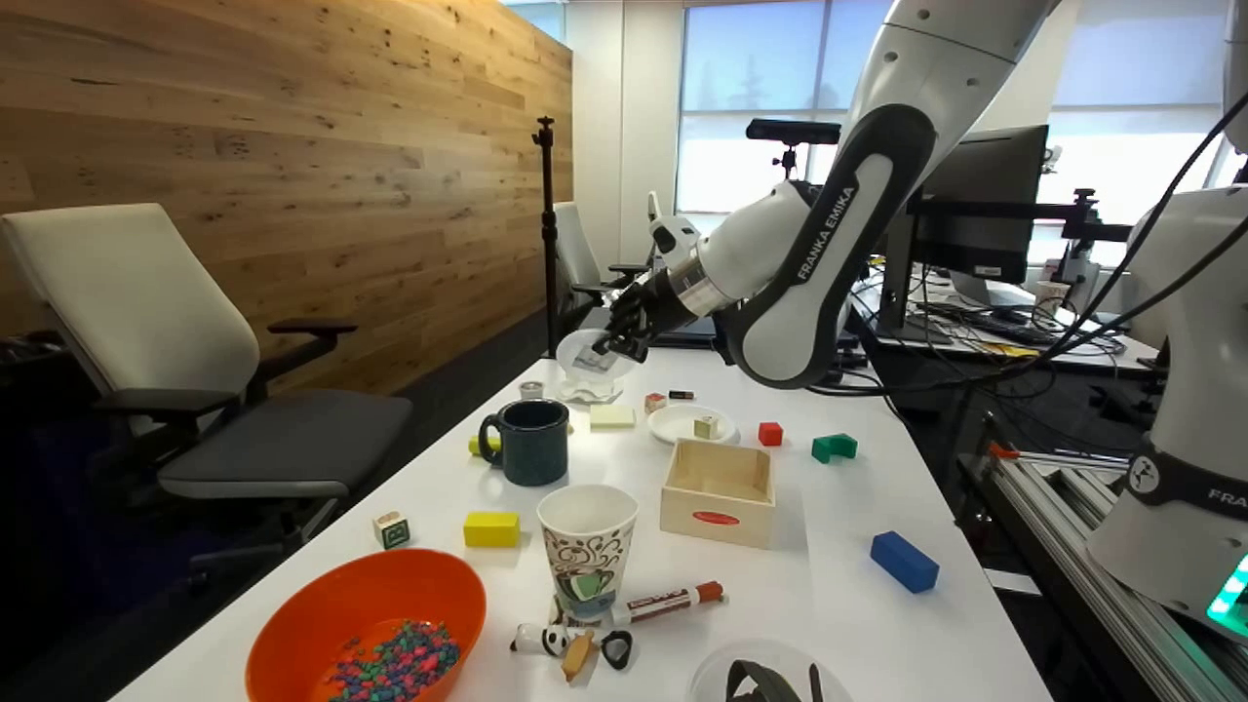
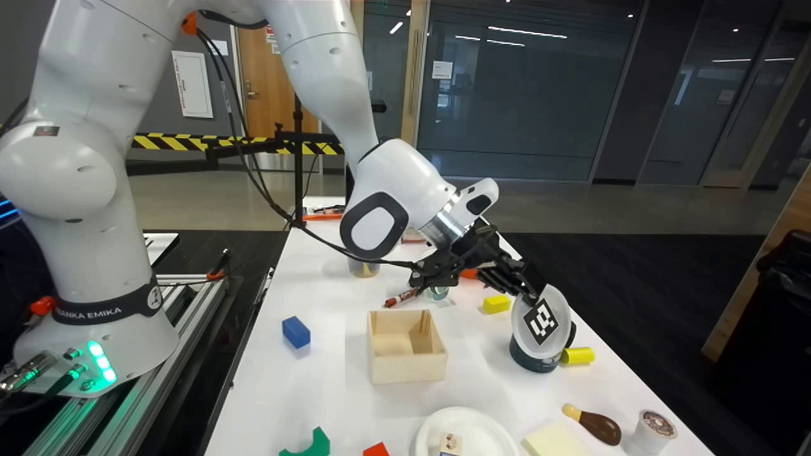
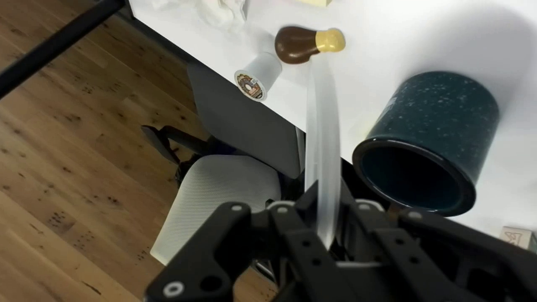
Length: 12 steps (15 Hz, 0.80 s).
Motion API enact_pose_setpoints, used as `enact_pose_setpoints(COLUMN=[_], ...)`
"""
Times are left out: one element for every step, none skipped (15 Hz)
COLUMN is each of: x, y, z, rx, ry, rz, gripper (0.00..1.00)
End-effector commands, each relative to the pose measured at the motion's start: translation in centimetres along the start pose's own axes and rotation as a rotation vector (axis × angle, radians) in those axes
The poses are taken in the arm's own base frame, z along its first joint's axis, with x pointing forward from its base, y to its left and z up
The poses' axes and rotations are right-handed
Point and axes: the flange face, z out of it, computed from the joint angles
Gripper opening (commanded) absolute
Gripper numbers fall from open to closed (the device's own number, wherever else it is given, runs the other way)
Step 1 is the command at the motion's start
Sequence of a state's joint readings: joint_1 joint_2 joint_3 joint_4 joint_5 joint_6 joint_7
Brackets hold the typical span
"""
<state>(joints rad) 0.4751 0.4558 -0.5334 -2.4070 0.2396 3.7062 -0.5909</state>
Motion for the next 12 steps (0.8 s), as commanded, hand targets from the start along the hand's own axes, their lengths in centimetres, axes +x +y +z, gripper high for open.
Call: enact_pose_setpoints(x=[-2.5,-3.4,-4.6,-5.7,-6.9,-7.9,-8.8,-9.6,-10.4,-11.1,-12.0,-11.2], y=[0.1,0.0,-0.1,-0.2,-0.4,-0.6,-0.9,-1.3,-2.2,-3.0,-4.2,-5.1], z=[-2.2,-2.6,-3.2,-3.5,-4.3,-4.8,-5.5,-6.1,-6.8,-7.6,-8.4,-5.4], rx=[0.058,0.071,0.093,0.106,0.123,0.136,0.146,0.160,0.176,0.191,0.219,0.252], ry=[0.019,0.020,0.018,0.016,0.017,0.018,0.019,0.016,0.011,0.007,-0.013,-0.048], rz=[-0.059,-0.068,-0.074,-0.085,-0.093,-0.102,-0.105,-0.108,-0.107,-0.107,-0.103,-0.093], gripper=[0.02,0.02,0.02,0.02,0.02,0.02,0.02,0.02,0.02,0.02,0.02,0.02])
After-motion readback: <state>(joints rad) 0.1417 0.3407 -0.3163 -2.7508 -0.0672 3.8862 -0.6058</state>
